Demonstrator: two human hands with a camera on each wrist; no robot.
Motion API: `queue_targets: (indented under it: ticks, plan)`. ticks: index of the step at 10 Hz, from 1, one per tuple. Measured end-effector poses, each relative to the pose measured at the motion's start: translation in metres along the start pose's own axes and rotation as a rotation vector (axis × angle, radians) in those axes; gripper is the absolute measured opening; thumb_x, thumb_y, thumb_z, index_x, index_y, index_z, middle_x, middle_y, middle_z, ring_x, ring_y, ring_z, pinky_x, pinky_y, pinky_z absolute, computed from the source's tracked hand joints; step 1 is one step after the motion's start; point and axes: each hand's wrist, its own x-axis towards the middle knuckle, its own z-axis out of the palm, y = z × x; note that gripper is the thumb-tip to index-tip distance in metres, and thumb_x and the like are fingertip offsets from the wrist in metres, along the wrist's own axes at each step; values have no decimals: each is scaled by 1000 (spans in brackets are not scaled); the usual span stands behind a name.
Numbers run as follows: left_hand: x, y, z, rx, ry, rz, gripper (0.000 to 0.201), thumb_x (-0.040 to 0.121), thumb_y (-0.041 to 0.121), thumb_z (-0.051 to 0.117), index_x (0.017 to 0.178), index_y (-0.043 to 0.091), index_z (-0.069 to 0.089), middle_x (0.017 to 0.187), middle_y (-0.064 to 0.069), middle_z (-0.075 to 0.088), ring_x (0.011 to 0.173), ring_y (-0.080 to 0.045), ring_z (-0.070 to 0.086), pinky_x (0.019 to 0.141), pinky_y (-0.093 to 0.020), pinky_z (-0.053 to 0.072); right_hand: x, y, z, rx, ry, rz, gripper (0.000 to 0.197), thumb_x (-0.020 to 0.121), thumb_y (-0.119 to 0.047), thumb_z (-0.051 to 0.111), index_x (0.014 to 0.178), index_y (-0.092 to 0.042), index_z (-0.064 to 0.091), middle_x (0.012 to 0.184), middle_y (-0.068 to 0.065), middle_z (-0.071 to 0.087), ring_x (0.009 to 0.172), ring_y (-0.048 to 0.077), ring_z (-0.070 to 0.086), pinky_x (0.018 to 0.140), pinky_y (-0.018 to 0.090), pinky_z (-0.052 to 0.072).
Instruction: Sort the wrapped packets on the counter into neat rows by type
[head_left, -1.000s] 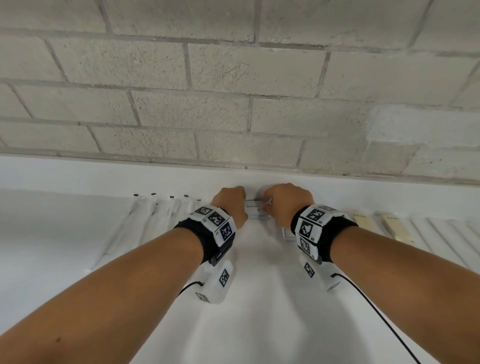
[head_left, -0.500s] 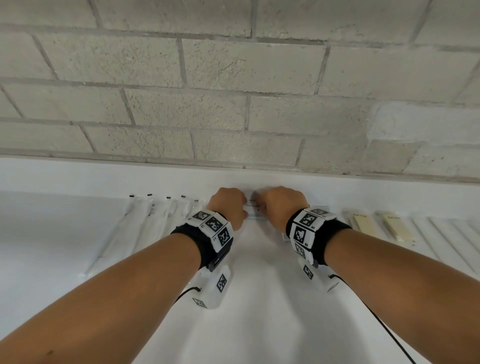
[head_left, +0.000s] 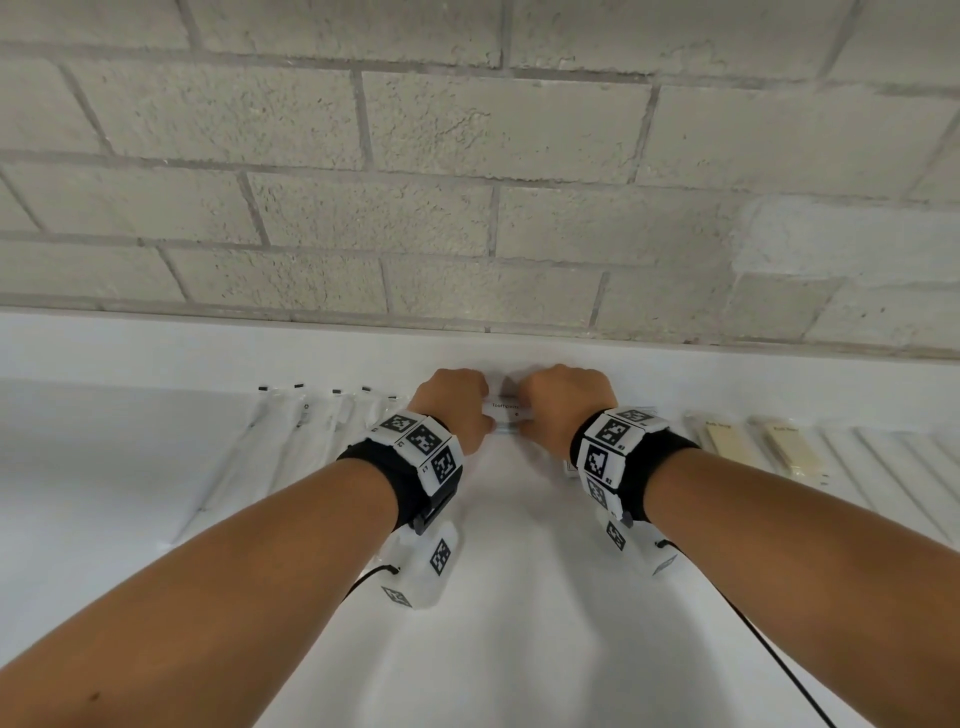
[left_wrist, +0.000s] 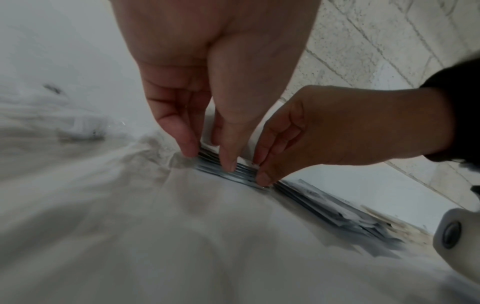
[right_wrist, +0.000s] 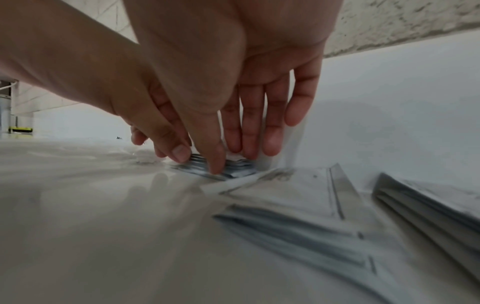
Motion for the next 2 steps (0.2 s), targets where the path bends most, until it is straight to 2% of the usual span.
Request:
queue_targets:
  ticks: [1,2]
  plan:
    - [-4,0,-2,-12,-12,-1,46,87,29,66,127,13,50,121,-11,59,106,-28,60,86,-31,48,-4,-1,-2,23,-4,20,16,87,-31,55,97,-19,62,81,0,57,73,22,53,64,29,39]
    - [-5,0,-5,-47,-7,-22,46,86,29,66,125,11,50,118,-11,59,104,-27,60,83,-31,48,-9,3,-6,94,5,17,18,85,-31,56,100,-22,59,86,-1,57,87,24,61,68,29,43]
